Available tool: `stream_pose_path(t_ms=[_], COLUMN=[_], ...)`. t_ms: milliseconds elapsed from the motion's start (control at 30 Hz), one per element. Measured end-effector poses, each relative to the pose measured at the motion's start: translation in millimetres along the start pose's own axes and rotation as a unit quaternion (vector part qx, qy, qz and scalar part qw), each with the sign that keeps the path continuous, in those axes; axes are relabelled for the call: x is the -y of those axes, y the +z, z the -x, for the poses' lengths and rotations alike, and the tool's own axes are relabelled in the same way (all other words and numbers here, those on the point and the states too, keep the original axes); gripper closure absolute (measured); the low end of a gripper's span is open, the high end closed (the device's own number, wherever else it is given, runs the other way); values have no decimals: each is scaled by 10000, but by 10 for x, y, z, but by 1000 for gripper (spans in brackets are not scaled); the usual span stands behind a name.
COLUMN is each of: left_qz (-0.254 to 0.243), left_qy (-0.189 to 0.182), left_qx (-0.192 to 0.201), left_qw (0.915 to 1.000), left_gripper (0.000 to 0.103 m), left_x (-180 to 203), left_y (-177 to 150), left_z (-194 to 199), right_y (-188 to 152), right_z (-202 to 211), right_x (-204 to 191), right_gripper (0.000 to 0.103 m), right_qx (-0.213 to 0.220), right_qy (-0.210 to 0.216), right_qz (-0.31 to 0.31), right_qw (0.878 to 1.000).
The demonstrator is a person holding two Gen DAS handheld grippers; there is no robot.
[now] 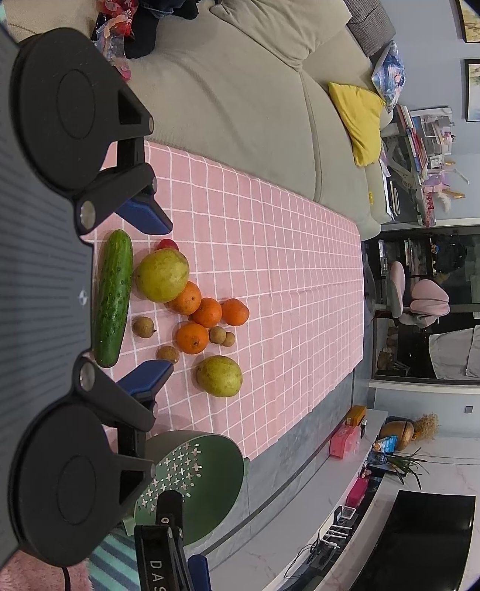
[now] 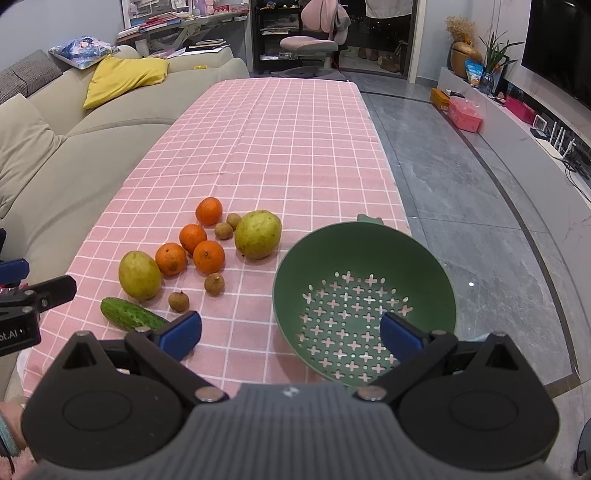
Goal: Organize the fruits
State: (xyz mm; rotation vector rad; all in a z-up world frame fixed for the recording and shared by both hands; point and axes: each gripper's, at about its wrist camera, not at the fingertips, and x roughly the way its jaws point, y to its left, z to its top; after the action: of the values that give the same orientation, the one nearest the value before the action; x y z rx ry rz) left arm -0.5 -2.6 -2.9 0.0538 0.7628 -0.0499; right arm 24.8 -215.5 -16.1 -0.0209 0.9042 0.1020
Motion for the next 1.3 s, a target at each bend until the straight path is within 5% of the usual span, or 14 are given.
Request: stream_pose_path(t_ms=[1300], left_qz=[-28], left_qy=[-71], left_qx=[-19], left_qw=[10000], left_gripper=[12], left_x=[44], left_y=[-17], left_z=[-5], right_y=[13], right_z=[23], right_x=[-10], right_gripper=[4], right_qx=[-16], right_qy=[-60], right_qz=[-5], right_qw=[10000])
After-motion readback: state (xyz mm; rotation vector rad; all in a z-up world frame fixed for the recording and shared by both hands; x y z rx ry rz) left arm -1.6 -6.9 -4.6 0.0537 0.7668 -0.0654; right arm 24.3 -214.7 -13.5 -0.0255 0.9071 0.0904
